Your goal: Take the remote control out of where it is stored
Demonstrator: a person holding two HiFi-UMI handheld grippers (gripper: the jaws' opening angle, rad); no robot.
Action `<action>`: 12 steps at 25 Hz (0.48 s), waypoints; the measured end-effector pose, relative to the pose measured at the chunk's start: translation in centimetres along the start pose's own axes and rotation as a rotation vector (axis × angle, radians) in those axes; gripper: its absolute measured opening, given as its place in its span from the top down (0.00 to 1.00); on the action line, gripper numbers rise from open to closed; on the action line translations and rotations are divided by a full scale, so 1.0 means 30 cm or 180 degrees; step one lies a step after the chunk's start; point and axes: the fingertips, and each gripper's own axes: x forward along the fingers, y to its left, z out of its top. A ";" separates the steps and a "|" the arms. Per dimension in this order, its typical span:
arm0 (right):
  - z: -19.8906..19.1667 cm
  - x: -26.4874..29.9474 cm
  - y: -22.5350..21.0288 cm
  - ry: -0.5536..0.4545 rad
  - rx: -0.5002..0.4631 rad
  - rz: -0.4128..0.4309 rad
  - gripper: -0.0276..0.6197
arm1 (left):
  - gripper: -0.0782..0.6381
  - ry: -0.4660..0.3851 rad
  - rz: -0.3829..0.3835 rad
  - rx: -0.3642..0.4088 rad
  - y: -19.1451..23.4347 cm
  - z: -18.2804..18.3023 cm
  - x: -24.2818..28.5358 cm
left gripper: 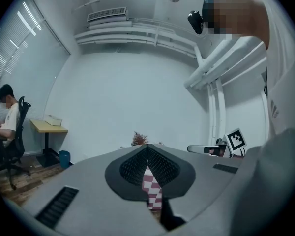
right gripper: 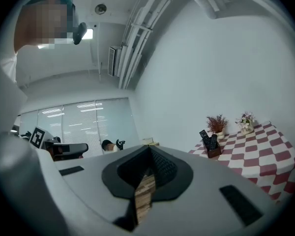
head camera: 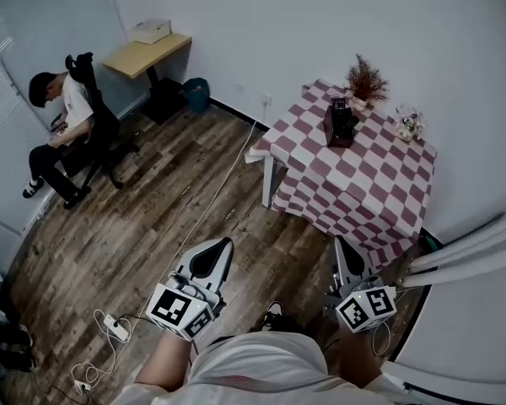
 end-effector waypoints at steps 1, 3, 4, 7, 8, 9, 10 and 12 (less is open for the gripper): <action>0.006 0.011 -0.051 0.0002 0.0026 -0.0026 0.93 | 0.88 0.0025 -0.0009 -0.0010 -0.006 -0.003 0.050; 0.018 0.030 -0.146 0.0004 0.0075 -0.0070 0.93 | 0.88 0.0075 -0.0023 -0.0015 -0.021 -0.009 0.140; 0.025 0.042 -0.189 0.0003 0.0096 -0.0087 0.93 | 0.88 0.0097 -0.0027 -0.0001 -0.027 -0.009 0.183; 0.049 0.085 -0.293 -0.0027 0.0167 -0.0119 0.93 | 0.88 0.0150 -0.0031 0.0097 -0.039 -0.003 0.296; 0.055 0.094 -0.319 -0.0040 0.0187 -0.0131 0.93 | 0.88 0.0162 -0.0040 0.0121 -0.043 -0.002 0.328; 0.060 0.098 -0.343 -0.0050 0.0195 -0.0147 0.93 | 0.88 0.0169 -0.0058 0.0131 -0.047 -0.003 0.359; 0.065 0.100 -0.367 -0.0060 0.0191 -0.0165 0.93 | 0.88 0.0170 -0.0084 0.0131 -0.051 -0.003 0.391; 0.074 0.107 -0.415 -0.0071 0.0177 -0.0207 0.93 | 0.88 0.0157 -0.0138 0.0128 -0.057 0.001 0.454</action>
